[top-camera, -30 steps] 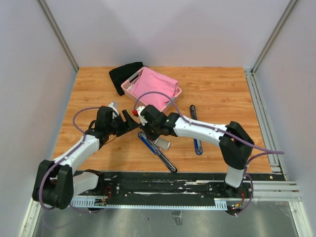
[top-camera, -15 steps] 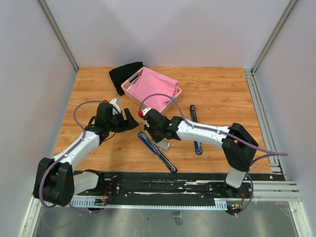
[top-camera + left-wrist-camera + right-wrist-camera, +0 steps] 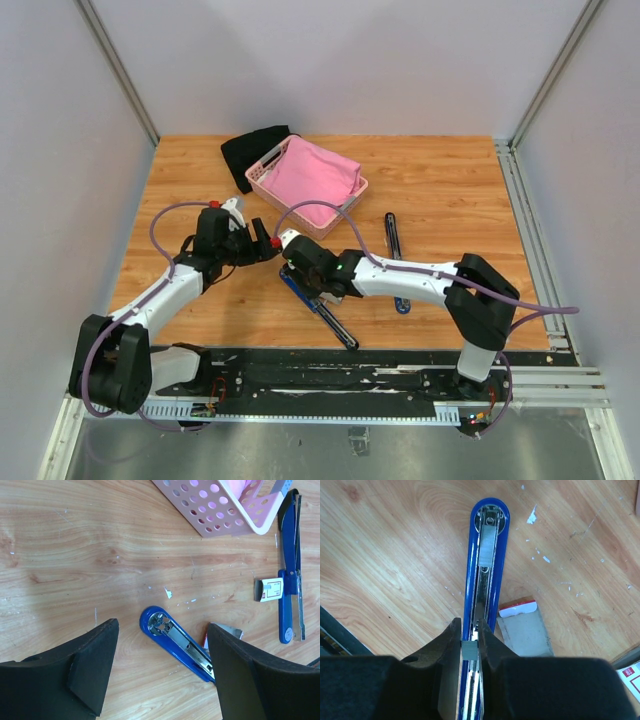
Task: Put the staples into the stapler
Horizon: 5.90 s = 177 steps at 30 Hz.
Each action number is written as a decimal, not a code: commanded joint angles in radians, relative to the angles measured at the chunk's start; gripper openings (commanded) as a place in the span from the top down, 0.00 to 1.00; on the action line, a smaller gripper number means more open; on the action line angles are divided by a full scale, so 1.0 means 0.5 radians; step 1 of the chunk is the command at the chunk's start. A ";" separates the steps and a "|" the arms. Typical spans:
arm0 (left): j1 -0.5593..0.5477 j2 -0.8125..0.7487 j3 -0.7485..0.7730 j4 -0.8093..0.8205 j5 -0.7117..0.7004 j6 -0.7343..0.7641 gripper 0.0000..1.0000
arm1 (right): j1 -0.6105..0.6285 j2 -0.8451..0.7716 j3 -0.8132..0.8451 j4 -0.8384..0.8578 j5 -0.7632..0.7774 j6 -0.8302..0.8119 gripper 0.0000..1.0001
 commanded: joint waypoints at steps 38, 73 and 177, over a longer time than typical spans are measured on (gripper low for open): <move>0.015 -0.093 -0.024 0.042 0.003 0.048 0.24 | 0.019 0.043 -0.025 0.040 0.067 0.003 0.91; 0.015 -0.103 -0.029 0.042 0.012 0.050 0.24 | 0.007 0.089 -0.024 0.014 0.038 -0.035 0.92; -0.171 0.842 0.571 0.160 0.171 0.023 0.29 | -0.358 -0.706 -0.265 -0.725 -0.165 0.404 0.42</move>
